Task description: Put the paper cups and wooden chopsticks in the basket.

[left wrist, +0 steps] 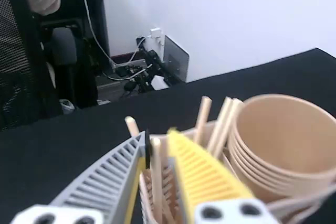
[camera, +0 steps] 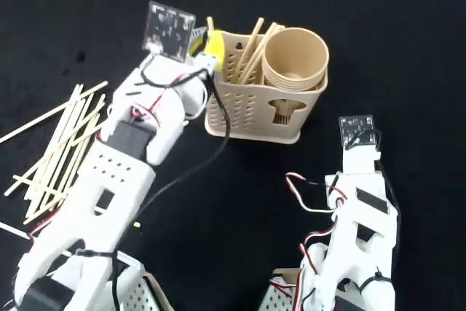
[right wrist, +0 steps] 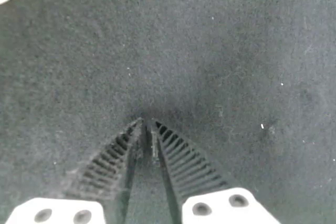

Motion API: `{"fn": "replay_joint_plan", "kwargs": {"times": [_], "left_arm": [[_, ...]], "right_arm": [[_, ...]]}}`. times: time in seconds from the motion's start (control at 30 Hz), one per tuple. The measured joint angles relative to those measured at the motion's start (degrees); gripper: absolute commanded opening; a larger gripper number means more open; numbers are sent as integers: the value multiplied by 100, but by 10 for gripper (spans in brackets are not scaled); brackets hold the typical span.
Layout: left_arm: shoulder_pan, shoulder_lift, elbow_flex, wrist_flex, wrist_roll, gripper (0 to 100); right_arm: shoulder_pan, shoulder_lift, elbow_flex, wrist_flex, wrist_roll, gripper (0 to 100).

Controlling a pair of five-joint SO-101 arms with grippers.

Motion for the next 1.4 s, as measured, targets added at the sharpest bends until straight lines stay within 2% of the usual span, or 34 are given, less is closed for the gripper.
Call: {"fn": "replay_joint_plan", "kwargs": {"times": [0.1, 0.2, 0.33, 0.43, 0.57, 0.7, 0.83, 1.0, 1.2, 1.4], "left_arm": [[114, -70, 105, 97, 0, 193], [141, -105, 70, 668, 0, 193], [97, -105, -475, 1811, -44, 193], [-299, -105, -1196, 2998, -281, 191], [-958, -114, -1969, 4695, -985, 188], [-1749, -114, -2084, 5749, -2119, 188], [-2426, -149, -1609, 5987, -3165, 191], [-2716, -141, -448, 5802, -4229, 192], [-2716, 712, 396, 4651, -4457, 192], [-2716, 2444, -308, 4536, -4563, 188]], "right_arm": [[0, 0, 0, 0, 0, 19], [0, 0, 0, 0, 0, 19], [0, 0, 0, 0, 0, 19], [0, 0, 0, 0, 0, 19], [0, 0, 0, 0, 0, 19], [0, 0, 0, 0, 0, 19], [0, 0, 0, 0, 0, 19], [0, 0, 0, 0, 0, 18], [0, 0, 0, 0, 0, 18], [0, 0, 0, 0, 0, 18]]}}
